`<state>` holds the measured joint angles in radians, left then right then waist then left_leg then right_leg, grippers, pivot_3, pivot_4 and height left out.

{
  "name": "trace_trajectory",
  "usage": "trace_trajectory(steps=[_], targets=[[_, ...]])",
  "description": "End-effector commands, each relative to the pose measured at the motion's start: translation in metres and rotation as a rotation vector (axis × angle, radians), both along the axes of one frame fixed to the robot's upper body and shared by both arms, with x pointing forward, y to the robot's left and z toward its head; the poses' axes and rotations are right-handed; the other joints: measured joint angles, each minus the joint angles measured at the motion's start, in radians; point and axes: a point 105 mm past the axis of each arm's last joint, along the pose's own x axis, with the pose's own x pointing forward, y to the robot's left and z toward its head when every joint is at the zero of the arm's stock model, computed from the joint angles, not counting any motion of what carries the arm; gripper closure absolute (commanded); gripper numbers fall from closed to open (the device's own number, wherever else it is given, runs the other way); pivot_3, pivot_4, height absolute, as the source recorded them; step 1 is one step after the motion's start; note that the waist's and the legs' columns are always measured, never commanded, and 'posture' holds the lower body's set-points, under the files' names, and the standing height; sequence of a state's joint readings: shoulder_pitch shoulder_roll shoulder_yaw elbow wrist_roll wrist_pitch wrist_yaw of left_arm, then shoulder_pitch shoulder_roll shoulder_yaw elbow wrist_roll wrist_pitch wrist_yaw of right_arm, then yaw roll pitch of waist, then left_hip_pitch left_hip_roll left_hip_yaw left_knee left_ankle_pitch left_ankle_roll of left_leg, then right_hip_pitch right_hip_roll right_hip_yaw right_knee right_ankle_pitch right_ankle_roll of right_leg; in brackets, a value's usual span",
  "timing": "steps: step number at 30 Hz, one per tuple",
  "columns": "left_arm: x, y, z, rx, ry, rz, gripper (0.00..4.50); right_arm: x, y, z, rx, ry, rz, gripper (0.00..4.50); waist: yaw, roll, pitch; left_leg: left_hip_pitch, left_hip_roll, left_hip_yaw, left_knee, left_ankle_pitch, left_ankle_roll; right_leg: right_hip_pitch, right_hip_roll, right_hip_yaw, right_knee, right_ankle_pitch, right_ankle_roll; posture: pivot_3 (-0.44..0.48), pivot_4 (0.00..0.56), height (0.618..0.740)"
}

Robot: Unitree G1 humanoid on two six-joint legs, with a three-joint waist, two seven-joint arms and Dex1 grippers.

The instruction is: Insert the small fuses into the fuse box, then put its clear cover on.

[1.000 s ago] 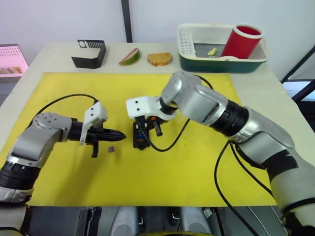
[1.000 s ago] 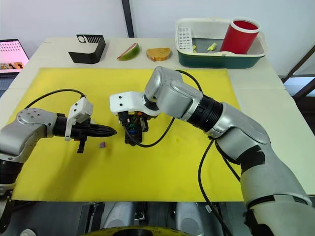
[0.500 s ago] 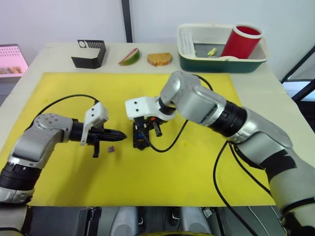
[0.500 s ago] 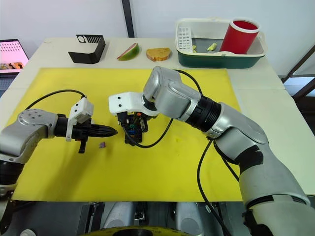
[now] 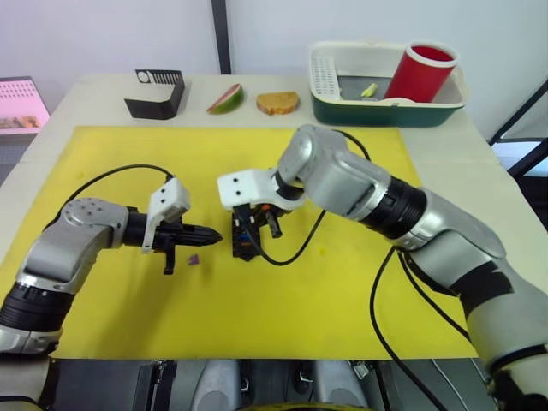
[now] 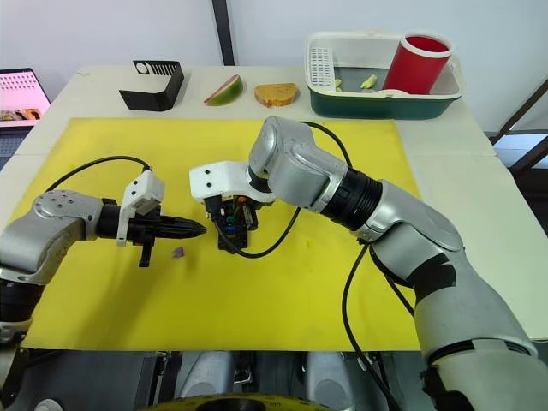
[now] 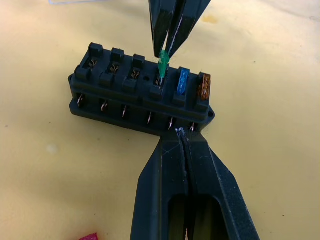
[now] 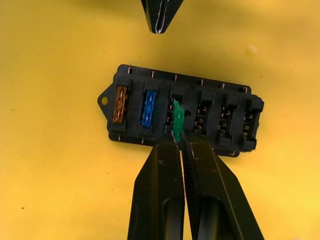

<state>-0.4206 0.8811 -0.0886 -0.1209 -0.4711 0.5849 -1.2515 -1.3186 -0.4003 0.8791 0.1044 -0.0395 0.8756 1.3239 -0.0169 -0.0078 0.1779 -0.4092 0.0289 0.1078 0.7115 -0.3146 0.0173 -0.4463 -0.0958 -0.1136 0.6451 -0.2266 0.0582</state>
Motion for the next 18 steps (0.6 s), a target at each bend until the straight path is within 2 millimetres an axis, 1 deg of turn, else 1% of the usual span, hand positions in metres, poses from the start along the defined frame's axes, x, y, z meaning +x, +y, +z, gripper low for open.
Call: trace_trajectory(steps=[1,13,18], targets=[[-0.0015,0.0004,0.0089,-0.018,-0.033,0.005,4.5,-0.0014,0.0042,0.0029,0.003,-0.021,0.014,4.48,0.0,0.0,0.0,0.0,0.0,0.0,0.0,0.0,0.0,0.0,0.0,0.0,0.0,0.0,0.0,0.0,0.15,0.74],[-0.0026,0.0012,0.009,-0.022,-0.033,0.016,4.5,-0.0035,0.0098,0.0025,0.01,-0.027,0.023,4.48,-0.001,0.0,0.0,0.0,0.0,0.0,0.0,0.0,-0.001,0.0,0.0,0.0,0.0,0.0,0.0,0.0,0.15,0.74],[-0.0024,0.0007,0.0096,-0.024,-0.033,0.016,4.5,-0.0039,0.008,0.0002,-0.002,-0.03,0.023,4.48,-0.001,0.0,0.0,0.0,0.0,0.0,0.0,0.0,-0.001,0.0,0.0,0.0,0.0,0.0,0.0,0.0,0.15,0.74]])
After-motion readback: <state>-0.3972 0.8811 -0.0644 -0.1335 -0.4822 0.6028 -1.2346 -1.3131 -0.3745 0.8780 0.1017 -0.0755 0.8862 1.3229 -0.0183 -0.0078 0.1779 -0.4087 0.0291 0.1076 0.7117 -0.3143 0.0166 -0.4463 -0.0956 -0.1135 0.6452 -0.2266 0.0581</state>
